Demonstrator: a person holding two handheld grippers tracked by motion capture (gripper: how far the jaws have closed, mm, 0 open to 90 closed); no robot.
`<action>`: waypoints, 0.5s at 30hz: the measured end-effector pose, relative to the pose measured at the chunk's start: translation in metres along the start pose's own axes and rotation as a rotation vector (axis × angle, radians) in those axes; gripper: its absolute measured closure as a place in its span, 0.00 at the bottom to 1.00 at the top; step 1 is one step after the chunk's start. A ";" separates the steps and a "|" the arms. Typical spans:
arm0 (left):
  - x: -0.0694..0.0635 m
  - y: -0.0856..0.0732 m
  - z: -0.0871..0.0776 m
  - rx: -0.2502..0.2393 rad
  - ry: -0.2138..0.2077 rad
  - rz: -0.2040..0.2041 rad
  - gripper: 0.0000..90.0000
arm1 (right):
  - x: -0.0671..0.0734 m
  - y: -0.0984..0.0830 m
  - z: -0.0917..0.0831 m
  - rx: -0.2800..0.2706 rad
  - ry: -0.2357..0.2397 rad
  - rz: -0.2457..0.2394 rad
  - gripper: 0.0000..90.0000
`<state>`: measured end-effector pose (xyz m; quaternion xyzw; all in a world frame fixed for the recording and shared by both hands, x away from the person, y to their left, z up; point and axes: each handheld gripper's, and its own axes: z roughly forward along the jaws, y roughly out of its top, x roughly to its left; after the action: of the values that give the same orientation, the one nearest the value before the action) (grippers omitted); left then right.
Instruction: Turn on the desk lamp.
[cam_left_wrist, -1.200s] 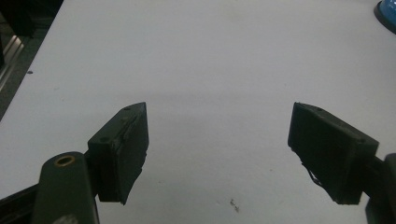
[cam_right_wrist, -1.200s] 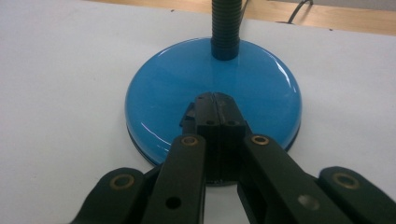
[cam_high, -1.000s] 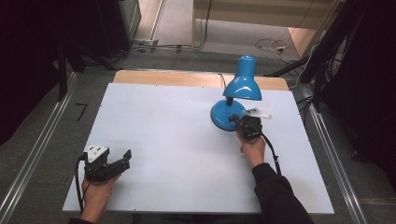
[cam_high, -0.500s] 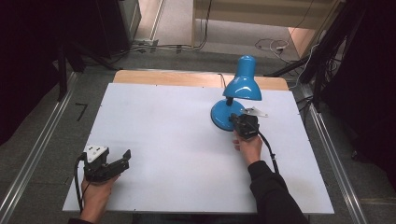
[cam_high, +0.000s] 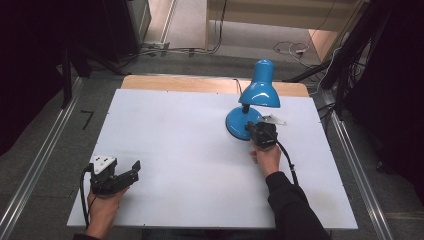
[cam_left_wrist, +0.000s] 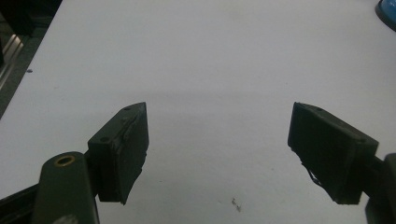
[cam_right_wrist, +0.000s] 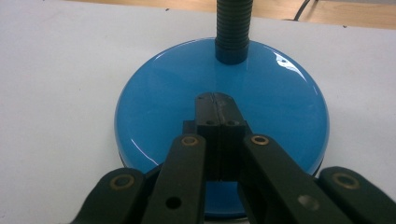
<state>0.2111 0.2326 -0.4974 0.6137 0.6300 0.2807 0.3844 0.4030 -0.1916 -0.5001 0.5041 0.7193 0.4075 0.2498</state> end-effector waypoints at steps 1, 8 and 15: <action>0.000 0.000 0.000 0.001 -0.001 0.001 0.24 | 0.000 0.000 0.000 0.001 -0.002 -0.004 0.97; -0.001 0.000 0.000 0.001 -0.002 0.002 0.24 | 0.001 -0.001 0.001 0.001 -0.007 -0.006 0.97; -0.001 0.000 0.000 0.000 -0.003 0.005 0.24 | 0.001 0.000 0.001 0.007 -0.012 -0.015 0.98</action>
<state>0.2109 0.2319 -0.4975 0.6156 0.6281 0.2806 0.3844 0.4036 -0.1905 -0.5011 0.5021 0.7229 0.4001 0.2554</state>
